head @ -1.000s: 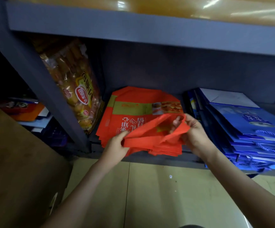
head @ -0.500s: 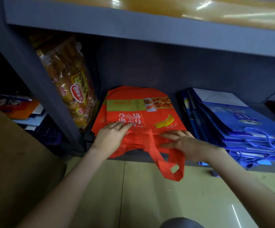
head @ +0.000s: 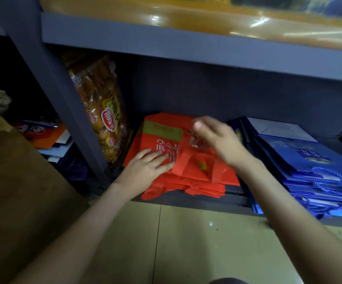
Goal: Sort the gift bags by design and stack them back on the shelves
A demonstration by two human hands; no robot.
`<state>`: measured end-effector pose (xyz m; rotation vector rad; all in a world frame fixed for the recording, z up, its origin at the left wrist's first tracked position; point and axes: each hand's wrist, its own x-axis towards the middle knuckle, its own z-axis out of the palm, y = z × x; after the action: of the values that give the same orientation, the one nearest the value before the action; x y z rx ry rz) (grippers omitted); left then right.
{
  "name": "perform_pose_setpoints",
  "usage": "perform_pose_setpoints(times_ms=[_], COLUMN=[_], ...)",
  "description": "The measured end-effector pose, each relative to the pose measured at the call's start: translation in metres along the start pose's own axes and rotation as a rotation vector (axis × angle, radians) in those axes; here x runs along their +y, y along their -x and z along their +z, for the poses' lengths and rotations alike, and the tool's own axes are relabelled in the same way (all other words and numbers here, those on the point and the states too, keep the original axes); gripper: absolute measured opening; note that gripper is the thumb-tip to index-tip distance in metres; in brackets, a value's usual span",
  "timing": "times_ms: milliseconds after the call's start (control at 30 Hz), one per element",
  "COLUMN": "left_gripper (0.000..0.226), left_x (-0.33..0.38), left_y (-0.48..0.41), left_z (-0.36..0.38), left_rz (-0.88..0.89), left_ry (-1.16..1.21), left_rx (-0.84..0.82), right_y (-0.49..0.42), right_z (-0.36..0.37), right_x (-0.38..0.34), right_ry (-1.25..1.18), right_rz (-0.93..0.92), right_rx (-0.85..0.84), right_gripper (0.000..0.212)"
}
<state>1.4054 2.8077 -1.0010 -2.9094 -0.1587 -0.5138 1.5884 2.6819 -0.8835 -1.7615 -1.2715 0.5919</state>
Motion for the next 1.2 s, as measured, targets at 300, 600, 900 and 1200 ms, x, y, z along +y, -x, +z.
perform_pose_setpoints(times_ms=[300,600,900,1200], left_gripper=[0.039,0.035,0.079,0.052], left_x=[0.005,-0.010,0.036,0.027], left_y=[0.002,0.013,-0.003,-0.009], left_z=[-0.009,-0.004,0.005,0.041], left_rz=[-0.141,-0.317,-0.302,-0.334], left_ry=[0.200,0.212,0.013,0.116], left_rx=[0.069,0.110,-0.065,-0.362], right_y=[0.027,0.028,0.020,0.025], right_z=[0.058,0.024,0.046,0.055], right_x=[0.064,0.085,0.121,0.144], right_ry=[1.375,1.300,1.181,1.223], right_rz=[-0.485,-0.500,-0.471,-0.497], right_rx=[-0.260,0.246,0.037,0.017], right_gripper=[0.083,0.069,0.042,0.043])
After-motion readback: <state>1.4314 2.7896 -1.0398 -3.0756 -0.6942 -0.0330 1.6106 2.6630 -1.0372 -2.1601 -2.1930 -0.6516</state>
